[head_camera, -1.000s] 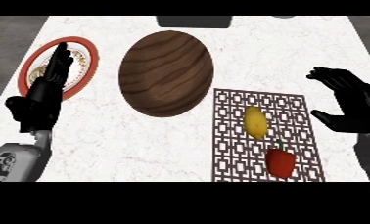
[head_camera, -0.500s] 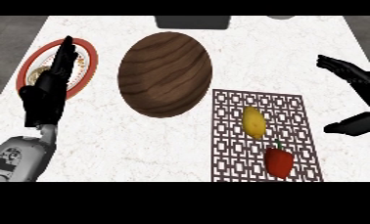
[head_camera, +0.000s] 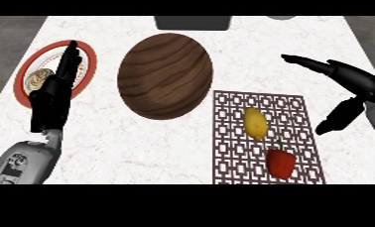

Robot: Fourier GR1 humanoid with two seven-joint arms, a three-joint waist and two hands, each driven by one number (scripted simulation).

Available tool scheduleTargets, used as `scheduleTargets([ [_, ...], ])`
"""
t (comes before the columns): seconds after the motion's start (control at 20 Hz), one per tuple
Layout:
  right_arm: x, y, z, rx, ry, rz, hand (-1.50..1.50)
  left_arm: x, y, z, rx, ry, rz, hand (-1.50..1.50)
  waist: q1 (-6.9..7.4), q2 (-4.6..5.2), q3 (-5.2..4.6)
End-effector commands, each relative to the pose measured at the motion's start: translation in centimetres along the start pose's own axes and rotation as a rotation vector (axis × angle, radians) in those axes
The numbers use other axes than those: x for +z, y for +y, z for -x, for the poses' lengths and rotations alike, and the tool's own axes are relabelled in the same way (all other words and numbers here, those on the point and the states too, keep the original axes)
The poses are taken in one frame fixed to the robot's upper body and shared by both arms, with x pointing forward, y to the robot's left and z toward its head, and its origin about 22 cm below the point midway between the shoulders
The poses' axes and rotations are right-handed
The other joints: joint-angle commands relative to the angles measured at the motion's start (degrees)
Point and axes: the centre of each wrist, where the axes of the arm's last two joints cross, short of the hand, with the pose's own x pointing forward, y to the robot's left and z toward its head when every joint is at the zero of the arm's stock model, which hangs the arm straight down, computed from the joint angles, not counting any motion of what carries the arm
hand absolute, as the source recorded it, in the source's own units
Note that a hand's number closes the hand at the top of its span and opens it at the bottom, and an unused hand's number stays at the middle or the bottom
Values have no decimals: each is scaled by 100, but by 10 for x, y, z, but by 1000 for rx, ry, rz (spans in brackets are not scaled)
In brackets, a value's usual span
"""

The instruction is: Pick the lemon from the placemat and place it in the bowl

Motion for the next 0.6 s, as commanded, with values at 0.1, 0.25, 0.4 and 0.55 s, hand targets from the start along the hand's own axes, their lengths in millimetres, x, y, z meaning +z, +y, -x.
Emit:
scheduleTargets([
  [0.1,-44,30,-21,40,-4,-185,-150,0,-6,-1,16,20,2,0,-39,-6,-2],
  [0.25,-56,45,-28,71,18,-242,-150,-10,19,-4,9,5,-15,0,-66,-12,-3],
  [0.4,-42,45,-12,114,56,-289,-150,-4,1,-2,0,8,-14,0,-63,-3,0],
  [0.55,-52,63,-18,153,138,-341,-150,8,3,-10,20,8,-1,0,-57,-14,0],
])
